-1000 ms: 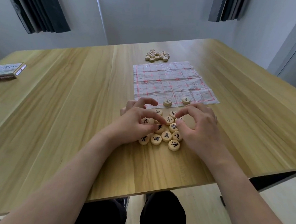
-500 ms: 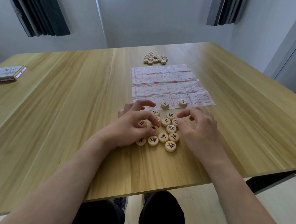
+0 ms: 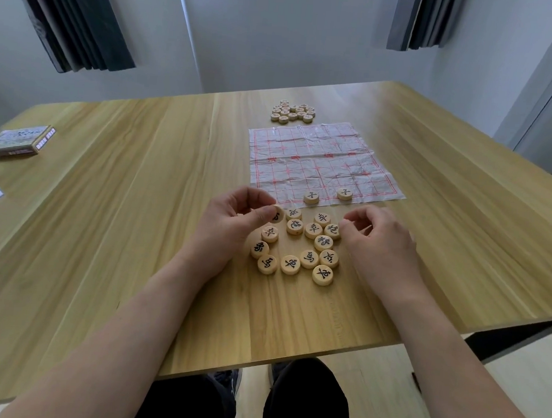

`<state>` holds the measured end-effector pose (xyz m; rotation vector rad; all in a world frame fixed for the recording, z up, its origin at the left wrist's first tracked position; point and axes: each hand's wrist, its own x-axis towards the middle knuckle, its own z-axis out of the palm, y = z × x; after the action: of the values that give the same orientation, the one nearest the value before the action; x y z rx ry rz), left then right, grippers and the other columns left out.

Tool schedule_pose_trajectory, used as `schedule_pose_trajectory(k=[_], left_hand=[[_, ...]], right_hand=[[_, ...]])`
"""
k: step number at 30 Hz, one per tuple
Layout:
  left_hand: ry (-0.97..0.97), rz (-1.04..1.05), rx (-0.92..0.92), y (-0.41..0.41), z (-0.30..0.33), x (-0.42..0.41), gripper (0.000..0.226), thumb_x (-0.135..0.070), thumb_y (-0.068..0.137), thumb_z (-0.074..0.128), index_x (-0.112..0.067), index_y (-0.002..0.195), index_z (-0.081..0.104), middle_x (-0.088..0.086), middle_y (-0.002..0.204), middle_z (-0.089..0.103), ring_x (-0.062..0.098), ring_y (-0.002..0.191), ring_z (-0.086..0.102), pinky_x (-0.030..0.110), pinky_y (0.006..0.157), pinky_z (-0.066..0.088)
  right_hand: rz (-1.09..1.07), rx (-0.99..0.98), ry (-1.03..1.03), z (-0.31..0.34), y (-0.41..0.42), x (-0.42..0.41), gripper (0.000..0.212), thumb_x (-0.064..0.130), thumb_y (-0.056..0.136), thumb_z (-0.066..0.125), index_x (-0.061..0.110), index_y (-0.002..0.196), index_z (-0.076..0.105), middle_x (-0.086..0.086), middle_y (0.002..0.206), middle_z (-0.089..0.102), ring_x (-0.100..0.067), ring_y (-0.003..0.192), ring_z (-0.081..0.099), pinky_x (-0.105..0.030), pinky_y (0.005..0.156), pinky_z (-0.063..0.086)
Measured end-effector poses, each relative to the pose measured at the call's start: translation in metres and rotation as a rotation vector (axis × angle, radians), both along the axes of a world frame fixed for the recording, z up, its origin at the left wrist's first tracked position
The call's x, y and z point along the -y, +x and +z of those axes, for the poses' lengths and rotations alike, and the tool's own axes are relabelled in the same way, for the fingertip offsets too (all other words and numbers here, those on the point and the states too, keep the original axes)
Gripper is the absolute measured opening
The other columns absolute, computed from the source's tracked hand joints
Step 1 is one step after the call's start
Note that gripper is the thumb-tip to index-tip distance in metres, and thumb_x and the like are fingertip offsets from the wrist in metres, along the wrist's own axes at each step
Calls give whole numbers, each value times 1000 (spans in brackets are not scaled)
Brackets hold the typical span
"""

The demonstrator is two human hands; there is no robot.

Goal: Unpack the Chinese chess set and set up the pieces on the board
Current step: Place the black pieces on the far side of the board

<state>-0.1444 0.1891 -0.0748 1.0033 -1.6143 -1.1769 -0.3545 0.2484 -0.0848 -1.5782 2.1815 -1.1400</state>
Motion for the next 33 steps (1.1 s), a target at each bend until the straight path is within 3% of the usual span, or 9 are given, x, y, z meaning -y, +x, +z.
schedule_pose_trajectory(k=[3,7,9,11,15,19,22,29,33], left_hand=[[-7,50,12,0,0,-1,9,-3,87,70,0,96,68,24,95,70,21,84,69,37,89,53],[2,95,26,4,-2,1,20,-18,78,75,-9,94,69,21,93,71,38,90,68,47,92,52],[19,110,12,7,-1,2,22,-21,74,74,-14,94,67,17,88,69,33,85,68,43,89,52],[35,103,7,10,-1,3,22,-18,75,75,-16,94,64,13,85,67,26,84,67,38,86,52],[22,102,52,16,-2,3,18,-6,85,73,-17,95,62,6,82,68,23,83,70,41,86,51],[33,128,61,25,0,6,20,-5,84,74,-15,95,60,0,75,70,20,78,70,47,89,51],[54,155,75,33,0,8,24,-16,74,77,-20,92,62,1,77,70,23,80,68,45,85,51],[85,190,120,37,-1,13,20,-10,82,78,-19,91,62,5,81,71,20,80,66,35,77,48],[102,223,116,37,-1,14,18,-12,82,78,-20,89,63,14,90,73,35,92,69,36,76,48]], right_hand=[[11,-24,4,-1,0,0,14,39,86,58,30,95,64,13,94,56,-10,96,50,-28,87,27],[40,39,-45,2,2,-2,10,36,87,60,31,93,65,11,96,59,-12,94,54,-38,94,41],[51,50,-88,5,4,-3,8,33,86,61,32,93,64,11,100,60,-13,96,54,-41,95,41],[75,-27,-85,6,6,-5,7,33,86,63,34,93,64,14,105,56,-13,106,50,-34,95,32],[198,-146,8,17,20,-8,7,39,87,60,39,93,63,19,106,47,-7,113,35,-28,90,17],[272,-314,100,28,45,-6,18,46,84,55,38,96,66,15,111,49,-13,117,36,-32,91,17],[325,-399,191,26,61,-7,25,52,81,53,37,98,64,13,114,47,-15,118,33,-33,87,16],[235,-448,223,27,82,-4,40,62,82,46,31,100,65,6,112,51,-20,113,39,-38,88,21],[157,-528,316,28,96,3,46,60,84,43,24,103,66,-2,113,54,-25,109,44,-42,90,26]])
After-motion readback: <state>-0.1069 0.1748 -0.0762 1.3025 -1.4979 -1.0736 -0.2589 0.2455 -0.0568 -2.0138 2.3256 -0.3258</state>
